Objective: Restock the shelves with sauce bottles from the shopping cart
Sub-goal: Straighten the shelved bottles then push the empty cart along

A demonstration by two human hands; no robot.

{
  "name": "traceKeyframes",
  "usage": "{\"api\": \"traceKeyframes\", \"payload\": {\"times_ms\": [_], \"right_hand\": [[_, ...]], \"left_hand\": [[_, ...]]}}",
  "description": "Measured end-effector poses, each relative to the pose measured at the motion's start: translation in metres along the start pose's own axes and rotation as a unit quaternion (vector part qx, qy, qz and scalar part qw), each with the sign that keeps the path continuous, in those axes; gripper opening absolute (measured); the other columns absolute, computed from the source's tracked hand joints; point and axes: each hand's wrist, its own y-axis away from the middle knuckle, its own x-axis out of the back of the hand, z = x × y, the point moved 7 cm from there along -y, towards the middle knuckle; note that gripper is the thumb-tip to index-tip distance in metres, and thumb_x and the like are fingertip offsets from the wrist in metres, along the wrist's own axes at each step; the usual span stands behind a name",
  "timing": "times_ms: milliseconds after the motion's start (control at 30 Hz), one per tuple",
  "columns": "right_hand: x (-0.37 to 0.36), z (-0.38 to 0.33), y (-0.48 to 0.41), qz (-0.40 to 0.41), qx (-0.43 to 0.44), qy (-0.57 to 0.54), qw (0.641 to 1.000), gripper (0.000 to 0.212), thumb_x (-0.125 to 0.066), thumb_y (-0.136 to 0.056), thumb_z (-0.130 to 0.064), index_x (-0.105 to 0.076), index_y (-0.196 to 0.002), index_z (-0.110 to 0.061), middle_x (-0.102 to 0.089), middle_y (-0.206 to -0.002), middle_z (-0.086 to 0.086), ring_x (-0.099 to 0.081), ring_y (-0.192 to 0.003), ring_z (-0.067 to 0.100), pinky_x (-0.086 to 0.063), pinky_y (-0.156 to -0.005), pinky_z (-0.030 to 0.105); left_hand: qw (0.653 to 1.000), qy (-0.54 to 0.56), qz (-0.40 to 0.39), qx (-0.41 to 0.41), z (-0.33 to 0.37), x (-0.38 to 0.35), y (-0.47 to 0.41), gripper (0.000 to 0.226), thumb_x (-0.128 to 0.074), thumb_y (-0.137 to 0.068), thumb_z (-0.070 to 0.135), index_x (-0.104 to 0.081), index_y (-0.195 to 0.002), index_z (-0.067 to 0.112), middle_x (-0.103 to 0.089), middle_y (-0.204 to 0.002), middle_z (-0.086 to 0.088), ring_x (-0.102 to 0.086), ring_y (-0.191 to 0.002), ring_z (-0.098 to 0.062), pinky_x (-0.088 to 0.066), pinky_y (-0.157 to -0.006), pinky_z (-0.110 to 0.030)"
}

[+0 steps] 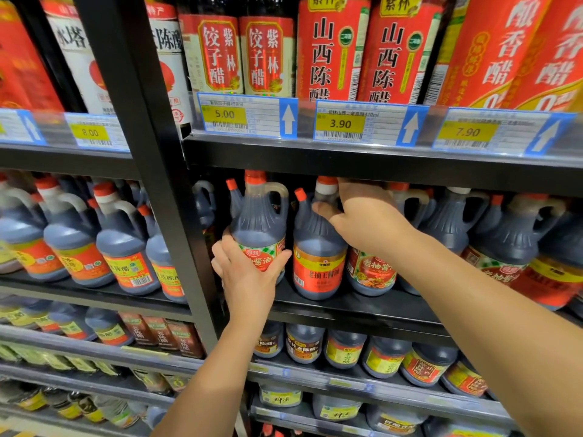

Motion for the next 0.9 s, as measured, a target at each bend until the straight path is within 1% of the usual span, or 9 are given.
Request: {"api": "traceKeyframes", "payload": {"times_ms": [100, 200, 267, 400, 467, 533, 633, 767, 900], "right_hand": [[0.005, -0.002, 0.005, 0.031, 0.017, 0.019, 0.999, 0.032, -0.050, -0.097, -0.047, -0.057, -0.103, -0.015, -0.057, -0.083, 0.004, -0.060, -0.083, 0.027, -0.048, -0.070, 0.033], [0.016, -0.007, 0.019, 0.112, 0.058, 0.017, 0.992, 0.031, -0.056, -0.094, -0.045, -0.059, -0.103, -0.015, -0.060, -0.081, 0.005, -0.060, -0.080, 0.027, -0.042, -0.064, 0.031], [0.023, -0.003, 0.028, 0.160, 0.061, 0.014, 0.985, 0.035, -0.061, -0.091, -0.043, -0.060, -0.108, -0.012, -0.064, -0.085, 0.008, -0.061, -0.081, 0.030, -0.041, -0.064, 0.032], [0.029, 0.020, 0.049, 0.204, 0.041, 0.032, 0.978, 0.037, -0.065, -0.087, -0.037, -0.061, -0.107, -0.006, -0.064, -0.086, 0.014, -0.060, -0.084, 0.038, -0.050, -0.067, 0.041], [0.036, 0.036, 0.064, 0.245, 0.034, 0.043, 0.968, 0.031, -0.068, -0.083, -0.031, -0.059, -0.095, -0.004, -0.061, -0.079, 0.016, -0.059, -0.079, 0.041, -0.048, -0.067, 0.043], [0.043, 0.056, 0.078, 0.267, 0.003, 0.054, 0.962, 0.030, -0.067, -0.079, -0.030, -0.053, -0.080, -0.004, -0.053, -0.068, 0.017, -0.056, -0.069, 0.040, -0.046, -0.061, 0.044], [0.054, 0.088, 0.091, 0.263, -0.055, 0.089, 0.959, 0.035, -0.069, -0.075, -0.031, -0.052, -0.076, 0.000, -0.053, -0.064, 0.020, -0.056, -0.063, 0.041, -0.045, -0.057, 0.042], [0.062, 0.130, 0.094, 0.170, -0.123, 0.109, 0.972, 0.042, -0.080, -0.074, -0.029, -0.052, -0.063, 0.000, -0.056, -0.059, 0.027, -0.059, -0.059, 0.044, -0.041, -0.054, 0.040], [0.067, 0.152, 0.090, 0.124, -0.132, 0.186, 0.966, 0.043, -0.059, -0.086, -0.045, -0.066, -0.084, -0.003, -0.066, -0.081, 0.020, -0.062, -0.085, 0.039, -0.045, -0.077, 0.039]], "left_hand": [[1.000, 0.013, -0.009, 0.008, 0.000, 0.000, 0.000, 0.096, -0.080, -0.069, 0.053, -0.033, -0.135, 0.003, -0.035, -0.128, -0.010, -0.033, -0.123, -0.029, -0.046, -0.094, -0.054], [0.999, 0.042, -0.017, -0.001, 0.005, 0.002, 0.007, 0.114, -0.076, -0.068, 0.058, -0.014, -0.151, 0.010, -0.025, -0.145, -0.012, -0.025, -0.138, -0.031, -0.039, -0.102, -0.043], [0.999, 0.039, -0.011, -0.022, 0.011, 0.005, 0.018, 0.116, -0.068, -0.069, 0.066, -0.007, -0.154, 0.015, -0.018, -0.152, -0.012, -0.022, -0.142, -0.033, -0.039, -0.103, -0.046], [0.996, 0.025, 0.035, -0.079, 0.025, 0.013, 0.045, 0.102, -0.070, -0.077, 0.058, -0.015, -0.152, 0.018, -0.021, -0.150, -0.007, -0.027, -0.140, -0.029, -0.036, -0.106, -0.042], [0.992, 0.018, 0.059, -0.112, 0.038, 0.014, 0.060, 0.093, -0.074, -0.081, 0.049, -0.022, -0.150, 0.014, -0.026, -0.147, -0.009, -0.029, -0.138, -0.029, -0.035, -0.108, -0.042], [0.985, 0.002, 0.071, -0.157, 0.057, 0.011, 0.075, 0.083, -0.071, -0.083, 0.047, -0.031, -0.146, 0.009, -0.033, -0.141, -0.012, -0.032, -0.134, -0.029, -0.032, -0.109, -0.041], [0.972, -0.007, 0.062, -0.228, 0.093, -0.008, 0.096, 0.068, -0.069, -0.081, 0.043, -0.046, -0.133, 0.006, -0.042, -0.129, -0.011, -0.039, -0.123, -0.028, -0.032, -0.104, -0.036], [0.971, -0.022, 0.023, -0.236, 0.131, -0.045, 0.113, 0.070, -0.075, -0.079, 0.038, -0.048, -0.133, 0.003, -0.042, -0.130, -0.015, -0.040, -0.121, -0.032, -0.034, -0.103, -0.042], [0.977, -0.096, 0.005, -0.192, 0.157, -0.078, 0.112, 0.081, -0.080, -0.073, 0.040, -0.044, -0.135, 0.003, -0.042, -0.131, -0.019, -0.040, -0.121, -0.038, -0.040, -0.100, -0.051]]}}
